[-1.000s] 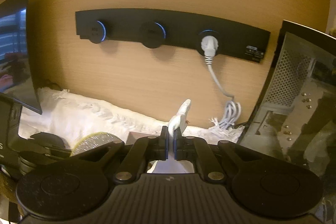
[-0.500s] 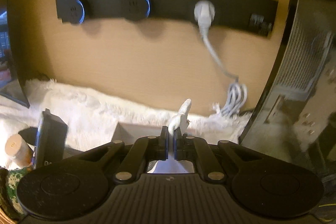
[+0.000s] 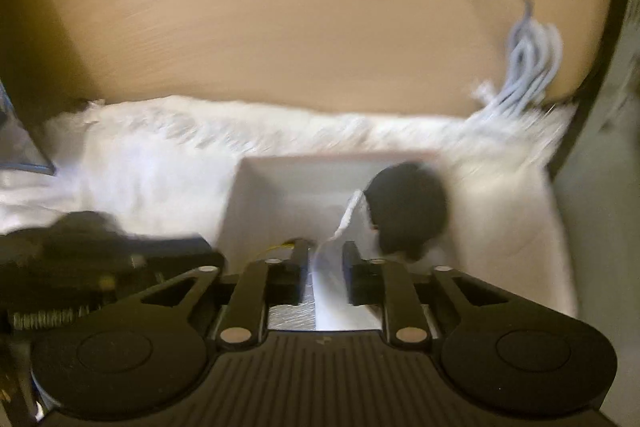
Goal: Organize soft objects
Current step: 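Carry the glove with the right tool into the box while the left tool drops the sponge there, then move both open tools back toward the jars on the cloth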
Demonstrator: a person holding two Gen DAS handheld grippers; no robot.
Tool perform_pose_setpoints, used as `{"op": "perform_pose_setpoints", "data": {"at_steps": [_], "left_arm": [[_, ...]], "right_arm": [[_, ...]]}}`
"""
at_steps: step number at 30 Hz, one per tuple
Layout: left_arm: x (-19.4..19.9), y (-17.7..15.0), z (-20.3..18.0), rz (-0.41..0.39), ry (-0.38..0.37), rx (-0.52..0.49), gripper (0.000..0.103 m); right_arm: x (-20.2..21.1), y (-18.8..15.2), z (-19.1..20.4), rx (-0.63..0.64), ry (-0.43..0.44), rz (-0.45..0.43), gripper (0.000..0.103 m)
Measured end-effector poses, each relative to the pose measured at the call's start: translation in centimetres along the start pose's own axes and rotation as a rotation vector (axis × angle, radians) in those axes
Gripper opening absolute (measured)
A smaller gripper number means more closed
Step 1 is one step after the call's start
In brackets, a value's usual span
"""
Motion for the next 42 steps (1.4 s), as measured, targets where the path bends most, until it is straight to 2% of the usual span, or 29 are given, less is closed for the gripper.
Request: {"op": "perform_pose_setpoints", "data": {"at_steps": [3, 6, 8, 10, 12, 18, 24, 26, 29, 34, 37, 39, 41, 42], "left_arm": [[1.7, -0.8, 0.0, -0.037, 0.043, -0.031, 0.024], [5.2, -0.5, 0.6, -0.179, 0.063, 0.013, 0.024], [8.1, -0.2, 0.9, -0.267, 0.099, 0.019, 0.024], [11.1, -0.6, 1.4, -0.319, 0.147, 0.030, 0.024], [13.7, -1.2, 2.0, -0.348, 0.177, 0.042, 0.024], [21.9, -6.0, 5.0, -0.432, 0.298, 0.108, 0.024], [27.6, -10.8, 8.6, -0.526, 0.407, 0.224, 0.024], [28.9, -12.4, 9.7, -0.551, 0.418, 0.267, 0.024], [30.1, -14.6, 11.0, -0.552, 0.445, 0.334, 0.024], [30.9, -16.4, 12.4, -0.527, 0.472, 0.360, 0.024], [30.0, -17.8, 13.3, -0.461, 0.428, 0.382, 0.024], [28.6, -18.5, 13.4, -0.389, 0.395, 0.371, 0.024], [27.0, -19.1, 13.7, -0.326, 0.392, 0.379, 0.024], [26.6, -19.4, 14.0, -0.326, 0.402, 0.399, 0.024]], "right_arm": [[0.1, -0.6, 0.7, 0.000, -0.010, -0.005, 0.022], [1.3, -1.1, 1.2, 0.022, -0.042, -0.050, 0.023], [2.6, -1.8, 1.7, 0.042, -0.049, -0.100, 0.030], [3.9, -2.9, 2.5, 0.064, -0.062, -0.157, 0.043], [5.1, -4.0, 3.4, 0.089, -0.068, -0.204, 0.048], [6.0, -8.0, 8.3, 0.188, -0.013, -0.253, 0.049], [5.3, -10.9, 14.2, 0.288, 0.040, -0.259, 0.049], [5.1, -12.1, 16.1, 0.349, 0.058, -0.261, 0.049], [4.7, -13.6, 18.6, 0.446, 0.072, -0.256, 0.049], [4.8, -15.0, 20.7, 0.518, 0.103, -0.273, 0.049], [4.5, -15.8, 21.4, 0.540, 0.118, -0.257, 0.049], [4.3, -16.4, 21.6, 0.552, 0.121, -0.245, 0.049], [3.9, -16.9, 21.8, 0.559, 0.125, -0.230, 0.050], [3.7, -17.1, 21.8, 0.564, 0.126, -0.221, 0.050]]}}
Point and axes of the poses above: each gripper's, at about its wrist camera, not at the fingertips, and x roughly against the way its jaws point, z to its left, y to its top, the point moved 6 cm from there along -x, roughly the way its jaws point, and after that the axes turned 14 degrees about -y, right-handed, at the moved point
